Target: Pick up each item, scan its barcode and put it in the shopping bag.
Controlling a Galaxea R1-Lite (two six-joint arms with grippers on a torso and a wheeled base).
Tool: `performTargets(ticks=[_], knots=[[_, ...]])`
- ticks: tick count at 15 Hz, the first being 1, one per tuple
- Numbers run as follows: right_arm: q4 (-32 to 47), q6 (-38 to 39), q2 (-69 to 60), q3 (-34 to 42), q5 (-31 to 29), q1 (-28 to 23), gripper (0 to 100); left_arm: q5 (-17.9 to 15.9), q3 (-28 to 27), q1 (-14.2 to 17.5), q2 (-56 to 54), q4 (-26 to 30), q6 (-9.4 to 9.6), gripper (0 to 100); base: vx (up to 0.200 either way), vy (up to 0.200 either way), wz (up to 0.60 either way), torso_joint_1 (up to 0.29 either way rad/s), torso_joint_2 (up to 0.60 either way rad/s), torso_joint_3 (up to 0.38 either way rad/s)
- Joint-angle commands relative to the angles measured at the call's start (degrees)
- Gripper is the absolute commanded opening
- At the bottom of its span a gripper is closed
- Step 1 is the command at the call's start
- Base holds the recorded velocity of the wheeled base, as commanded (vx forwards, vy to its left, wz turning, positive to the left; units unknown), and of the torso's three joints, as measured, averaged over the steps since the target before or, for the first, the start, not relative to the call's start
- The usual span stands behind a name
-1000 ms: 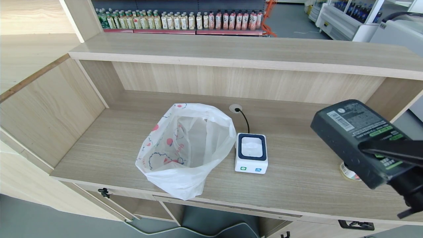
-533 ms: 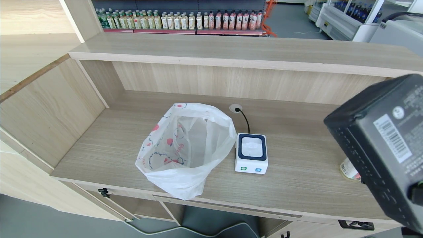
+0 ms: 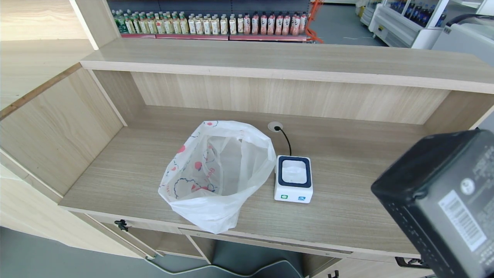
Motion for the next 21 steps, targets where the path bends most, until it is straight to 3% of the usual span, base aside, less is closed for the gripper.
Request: performTargets(ticks=[1, 11, 12, 13, 15, 16, 17, 19, 20, 21], knots=[[0.1, 0.4, -0.6, 0.5, 0.0, 1.3, 0, 0.0, 0.0, 0.0, 0.0, 0.0, -0.01, 100, 0.0, 0.0, 0.0, 0.0, 0.0, 0.0], [0.2, 4.8, 0.3, -0.1, -0.2, 2.2, 0, 0.0, 0.0, 0.0, 0.0, 0.0, -0.01, 100, 0.0, 0.0, 0.0, 0.0, 0.0, 0.0], [0.2, 14.5, 2.5, -1.5, -2.1, -1.0, 0, 0.0, 0.0, 0.0, 0.0, 0.0, -0.01, 100, 0.0, 0.0, 0.0, 0.0, 0.0, 0.0], [2.5, 29.8, 3.9, -2.1, -8.9, -7.2, 0, 0.0, 0.0, 0.0, 0.0, 0.0, -0.01, 100, 0.0, 0.0, 0.0, 0.0, 0.0, 0.0], [13.1, 63.9, -2.5, -4.2, -32.5, -14.0, 0, 0.0, 0.0, 0.0, 0.0, 0.0, -0.01, 100, 0.0, 0.0, 0.0, 0.0, 0.0, 0.0], [16.9, 74.3, -4.8, -4.5, -38.1, -16.8, 0, 0.0, 0.0, 0.0, 0.0, 0.0, -0.01, 100, 0.0, 0.0, 0.0, 0.0, 0.0, 0.0], [19.3, 80.4, -5.5, -4.5, -38.1, -19.1, 0, 0.0, 0.0, 0.0, 0.0, 0.0, -0.01, 100, 0.0, 0.0, 0.0, 0.0, 0.0, 0.0], [21.0, 105.0, -4.0, -8.5, -41.4, -20.5, 0, 0.0, 0.0, 0.0, 0.0, 0.0, -0.01, 100, 0.0, 0.0, 0.0, 0.0, 0.0, 0.0], [21.5, 112.5, -2.6, -10.2, -43.2, -20.9, 0, 0.0, 0.0, 0.0, 0.0, 0.0, -0.01, 100, 0.0, 0.0, 0.0, 0.0, 0.0, 0.0], [23.7, 130.5, 1.5, -13.9, -45.4, -22.9, 0, 0.0, 0.0, 0.0, 0.0, 0.0, -0.01, 100, 0.0, 0.0, 0.0, 0.0, 0.0, 0.0]])
